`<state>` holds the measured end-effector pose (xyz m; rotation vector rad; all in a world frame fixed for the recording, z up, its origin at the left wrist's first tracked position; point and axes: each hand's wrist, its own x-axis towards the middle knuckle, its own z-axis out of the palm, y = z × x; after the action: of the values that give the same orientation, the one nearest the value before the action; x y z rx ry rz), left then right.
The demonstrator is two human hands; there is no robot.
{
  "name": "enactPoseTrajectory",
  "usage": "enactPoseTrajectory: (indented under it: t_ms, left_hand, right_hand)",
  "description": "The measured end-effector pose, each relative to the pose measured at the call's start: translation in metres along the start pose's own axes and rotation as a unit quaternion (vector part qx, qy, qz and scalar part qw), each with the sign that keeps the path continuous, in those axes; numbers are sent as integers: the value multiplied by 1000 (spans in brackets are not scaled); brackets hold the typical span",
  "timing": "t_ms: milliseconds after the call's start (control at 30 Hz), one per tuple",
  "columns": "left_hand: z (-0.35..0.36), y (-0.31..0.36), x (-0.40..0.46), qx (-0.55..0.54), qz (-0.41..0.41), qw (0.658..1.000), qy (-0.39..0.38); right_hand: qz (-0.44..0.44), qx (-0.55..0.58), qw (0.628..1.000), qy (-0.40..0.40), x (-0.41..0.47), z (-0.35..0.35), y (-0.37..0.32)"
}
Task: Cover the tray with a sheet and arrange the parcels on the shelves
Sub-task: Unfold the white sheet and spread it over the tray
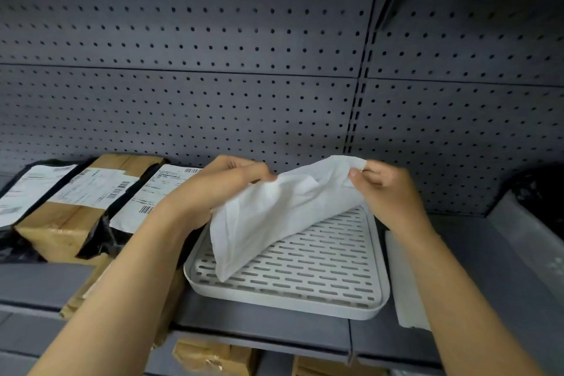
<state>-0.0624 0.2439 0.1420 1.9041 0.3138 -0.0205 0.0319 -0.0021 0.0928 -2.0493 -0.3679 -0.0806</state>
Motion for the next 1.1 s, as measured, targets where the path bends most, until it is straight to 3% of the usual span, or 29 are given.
enactPoseTrajectory:
  t_ms: [133, 333, 400, 500, 567, 667, 833, 1100]
  left_hand:
    - [5, -10, -4, -24, -63, 995, -78]
    - [18, -45, -15, -169, -128, 973, -94]
    - [28, -57, -17, -163, -158, 972, -53]
    - [40, -74, -16, -62, -178, 982, 25]
    - [44, -79, -18, -64, -204, 976, 34]
    - [43, -85, -13, -44, -189, 981, 28]
    - [37, -89, 8, 8, -170, 983, 76]
    - [46, -88, 26, 0, -158, 982, 99]
  right_hand:
    - [25, 30, 998, -52, 11, 10, -5]
    - [-59, -55, 994, -72, 45, 30, -24]
    - [-88, -92, 989, -68, 55, 47, -31]
    - [-131, -149, 978, -67, 61, 81, -27]
    - [-150, -230, 960, -48, 51, 100, -20]
    - [-181, -259, 949, -6, 26, 114, -9]
    - [-43, -271, 951, -139, -5, 134, 8]
    - [22, -305, 943, -129, -2, 149, 7]
